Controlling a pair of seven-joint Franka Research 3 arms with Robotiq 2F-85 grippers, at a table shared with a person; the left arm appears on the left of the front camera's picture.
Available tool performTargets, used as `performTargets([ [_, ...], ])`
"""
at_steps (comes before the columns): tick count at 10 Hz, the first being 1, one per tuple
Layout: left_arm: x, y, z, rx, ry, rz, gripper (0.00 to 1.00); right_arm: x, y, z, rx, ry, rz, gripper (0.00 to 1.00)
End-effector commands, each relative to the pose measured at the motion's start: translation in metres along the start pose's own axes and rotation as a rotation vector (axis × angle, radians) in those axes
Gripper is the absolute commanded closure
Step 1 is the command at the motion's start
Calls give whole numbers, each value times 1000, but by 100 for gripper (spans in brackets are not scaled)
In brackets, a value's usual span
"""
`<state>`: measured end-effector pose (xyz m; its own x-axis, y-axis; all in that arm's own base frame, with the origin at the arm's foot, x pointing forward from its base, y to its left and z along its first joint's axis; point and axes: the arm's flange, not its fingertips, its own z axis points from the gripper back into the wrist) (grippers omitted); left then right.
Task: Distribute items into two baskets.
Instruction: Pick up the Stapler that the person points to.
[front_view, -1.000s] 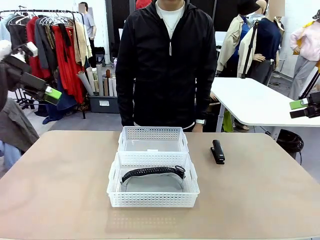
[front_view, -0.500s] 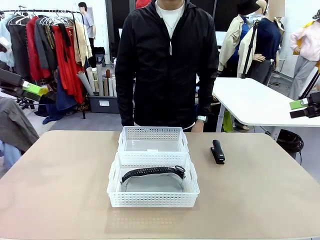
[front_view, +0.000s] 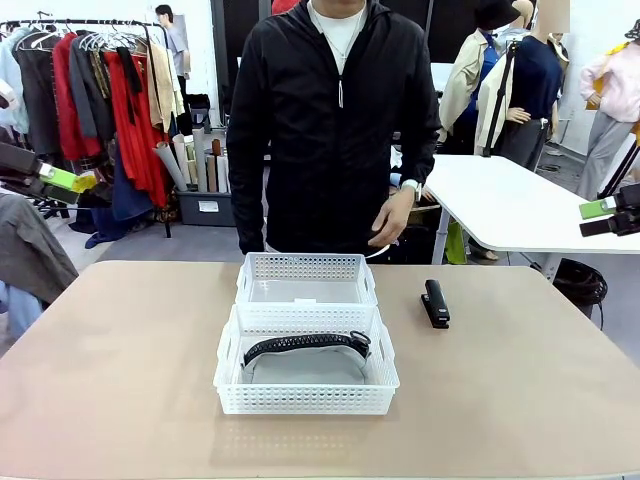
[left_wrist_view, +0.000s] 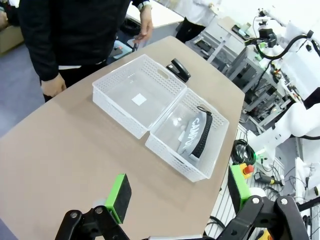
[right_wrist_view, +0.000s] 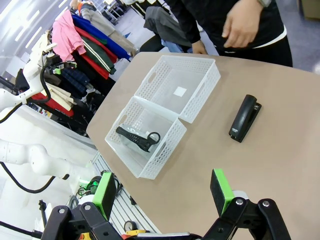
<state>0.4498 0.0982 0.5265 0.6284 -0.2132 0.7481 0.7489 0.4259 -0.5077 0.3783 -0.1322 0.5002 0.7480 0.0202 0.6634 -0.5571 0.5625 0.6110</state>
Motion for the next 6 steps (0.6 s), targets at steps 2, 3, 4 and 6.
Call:
performTargets([
  [2, 3, 0, 4, -37, -39, -31, 0, 1, 2, -1, 9, -10, -2, 0],
  [3, 3, -1, 3, -43, -33, -29, 0, 1, 2, -1, 9, -10, -2, 0],
  [4, 1, 0, 0, -14, -9, -8, 0, 1, 2, -1, 9, -10, -2, 0],
  [6, 1, 0, 0, -14, -9, -8, 0, 1, 2, -1, 9, -10, -2, 0],
])
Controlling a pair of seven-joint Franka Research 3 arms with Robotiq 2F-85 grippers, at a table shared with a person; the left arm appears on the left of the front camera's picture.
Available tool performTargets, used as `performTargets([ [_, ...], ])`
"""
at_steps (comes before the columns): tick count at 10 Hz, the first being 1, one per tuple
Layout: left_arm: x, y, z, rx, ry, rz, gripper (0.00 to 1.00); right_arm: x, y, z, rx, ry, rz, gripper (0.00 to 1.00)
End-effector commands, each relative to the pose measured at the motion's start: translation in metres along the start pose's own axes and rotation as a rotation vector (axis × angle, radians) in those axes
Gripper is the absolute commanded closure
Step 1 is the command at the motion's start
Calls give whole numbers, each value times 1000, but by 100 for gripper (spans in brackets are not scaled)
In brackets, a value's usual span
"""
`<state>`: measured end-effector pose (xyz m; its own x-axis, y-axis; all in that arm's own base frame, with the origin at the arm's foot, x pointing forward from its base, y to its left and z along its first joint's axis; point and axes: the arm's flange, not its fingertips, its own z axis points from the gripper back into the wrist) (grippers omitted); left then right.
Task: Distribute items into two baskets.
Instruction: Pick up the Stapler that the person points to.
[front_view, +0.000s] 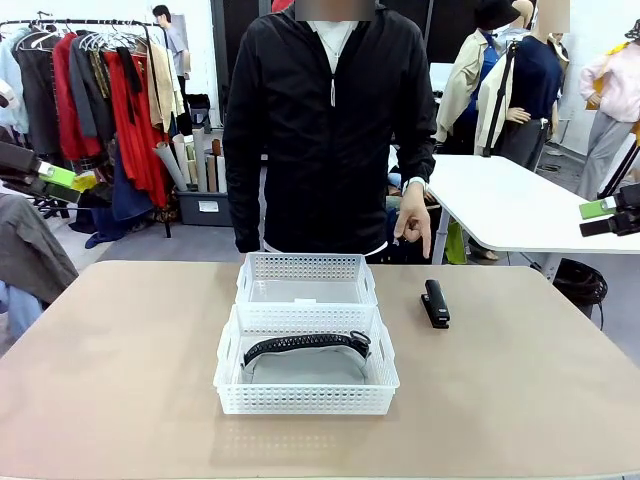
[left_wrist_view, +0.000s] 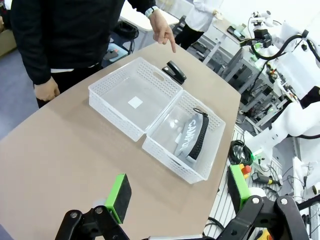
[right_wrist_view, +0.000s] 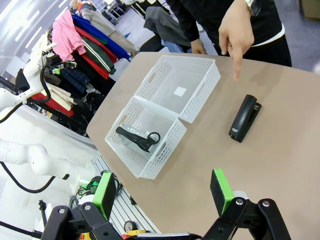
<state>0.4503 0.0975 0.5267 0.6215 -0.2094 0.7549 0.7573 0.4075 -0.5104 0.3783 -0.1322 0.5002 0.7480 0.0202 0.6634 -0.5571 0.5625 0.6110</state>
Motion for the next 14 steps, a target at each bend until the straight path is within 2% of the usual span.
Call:
performTargets([
  [1, 0, 0, 1, 5, -2, -1, 0, 1, 2, -1, 9, -10, -2, 0],
  [9, 0, 0, 1, 5, -2, -1, 0, 0, 0, 0, 0, 0, 0, 0],
  [14, 0, 0, 1, 5, -2, -1, 0, 37, -7, -61, -90, 144, -69, 0],
])
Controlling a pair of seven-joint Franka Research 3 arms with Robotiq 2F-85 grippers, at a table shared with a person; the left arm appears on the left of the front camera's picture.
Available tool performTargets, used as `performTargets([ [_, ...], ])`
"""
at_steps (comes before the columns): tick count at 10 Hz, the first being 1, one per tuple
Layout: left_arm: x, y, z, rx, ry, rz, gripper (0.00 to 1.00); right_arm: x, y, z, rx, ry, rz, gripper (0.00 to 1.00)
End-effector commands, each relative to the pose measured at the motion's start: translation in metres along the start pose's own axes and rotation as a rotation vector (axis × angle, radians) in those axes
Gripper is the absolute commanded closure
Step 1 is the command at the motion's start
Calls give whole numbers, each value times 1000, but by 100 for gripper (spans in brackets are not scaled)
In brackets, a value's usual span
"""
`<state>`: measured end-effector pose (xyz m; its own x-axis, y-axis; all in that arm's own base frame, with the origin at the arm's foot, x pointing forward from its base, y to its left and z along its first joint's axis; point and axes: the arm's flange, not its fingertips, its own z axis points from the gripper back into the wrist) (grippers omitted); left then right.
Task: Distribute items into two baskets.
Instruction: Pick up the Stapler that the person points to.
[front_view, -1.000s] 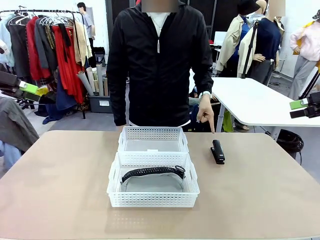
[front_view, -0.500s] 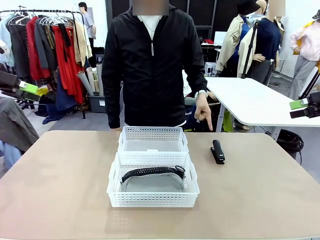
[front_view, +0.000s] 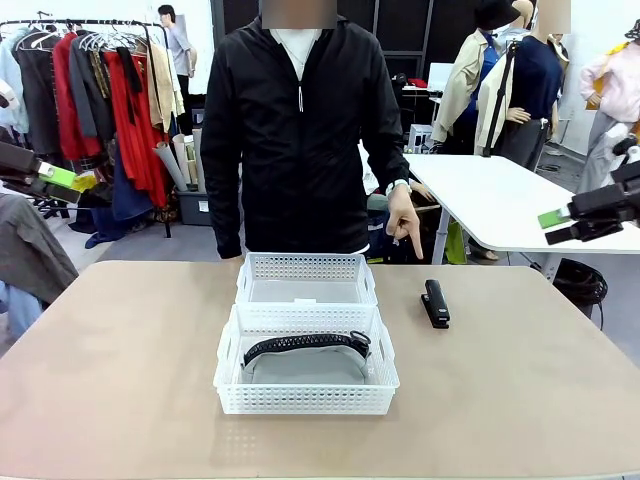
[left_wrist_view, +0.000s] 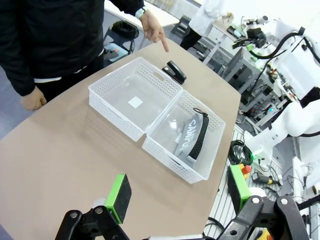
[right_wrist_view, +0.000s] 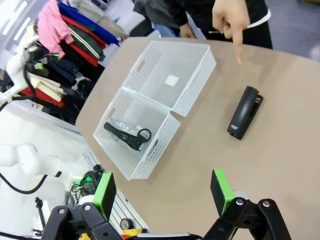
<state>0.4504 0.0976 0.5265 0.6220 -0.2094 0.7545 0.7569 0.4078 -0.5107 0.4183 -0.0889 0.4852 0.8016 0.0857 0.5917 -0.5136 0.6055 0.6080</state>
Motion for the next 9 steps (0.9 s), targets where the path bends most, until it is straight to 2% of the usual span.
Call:
performTargets([
  [1, 0, -1, 1, 4, -2, -2, 0, 25, 1, -15, -48, 72, -50, 0],
  [4, 0, -1, 1, 4, -2, -2, 0, 49, -4, -56, -126, 168, -87, 0],
  [9, 0, -1, 1, 4, -2, -2, 0, 94, -16, -101, -219, 258, -115, 0],
])
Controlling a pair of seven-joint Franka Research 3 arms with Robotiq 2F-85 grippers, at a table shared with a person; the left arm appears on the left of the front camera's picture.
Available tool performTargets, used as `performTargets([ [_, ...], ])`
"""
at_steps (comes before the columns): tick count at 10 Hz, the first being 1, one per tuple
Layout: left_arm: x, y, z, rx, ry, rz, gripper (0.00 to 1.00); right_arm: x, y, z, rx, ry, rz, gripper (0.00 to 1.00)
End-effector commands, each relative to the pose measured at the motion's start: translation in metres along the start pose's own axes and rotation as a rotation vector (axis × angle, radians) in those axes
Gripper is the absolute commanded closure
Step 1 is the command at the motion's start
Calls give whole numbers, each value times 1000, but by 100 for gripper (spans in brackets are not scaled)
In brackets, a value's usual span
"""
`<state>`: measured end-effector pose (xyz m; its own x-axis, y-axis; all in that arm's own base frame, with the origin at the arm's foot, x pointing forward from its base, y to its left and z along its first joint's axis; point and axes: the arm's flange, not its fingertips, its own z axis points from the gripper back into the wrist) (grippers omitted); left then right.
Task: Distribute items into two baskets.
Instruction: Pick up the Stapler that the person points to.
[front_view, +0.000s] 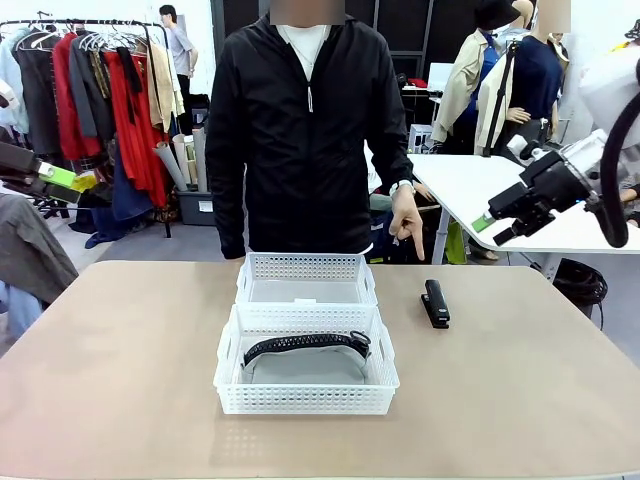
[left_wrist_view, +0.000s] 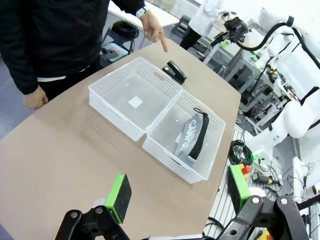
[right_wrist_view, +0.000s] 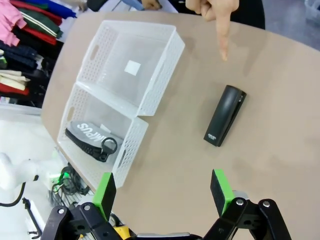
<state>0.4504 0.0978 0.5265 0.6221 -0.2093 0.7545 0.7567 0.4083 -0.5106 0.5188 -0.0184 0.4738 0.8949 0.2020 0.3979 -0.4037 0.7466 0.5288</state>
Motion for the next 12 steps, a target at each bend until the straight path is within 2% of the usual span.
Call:
performTargets([
  [1, 0, -1, 1, 4, -2, -2, 0, 24, 2, -13, -57, 46, -60, 0],
  [4, 0, -1, 1, 4, -2, -2, 0, 49, 3, -38, -122, 71, -113, 0],
  [6, 0, -1, 1, 4, -2, -2, 0, 63, 1, -53, -207, 85, -191, 0],
  [9, 0, -1, 1, 4, -2, -2, 0, 70, 2, -75, -290, 156, -261, 0],
  [12, 0, -1, 1, 4, -2, -2, 0, 71, 4, -93, -364, 178, -327, 0],
])
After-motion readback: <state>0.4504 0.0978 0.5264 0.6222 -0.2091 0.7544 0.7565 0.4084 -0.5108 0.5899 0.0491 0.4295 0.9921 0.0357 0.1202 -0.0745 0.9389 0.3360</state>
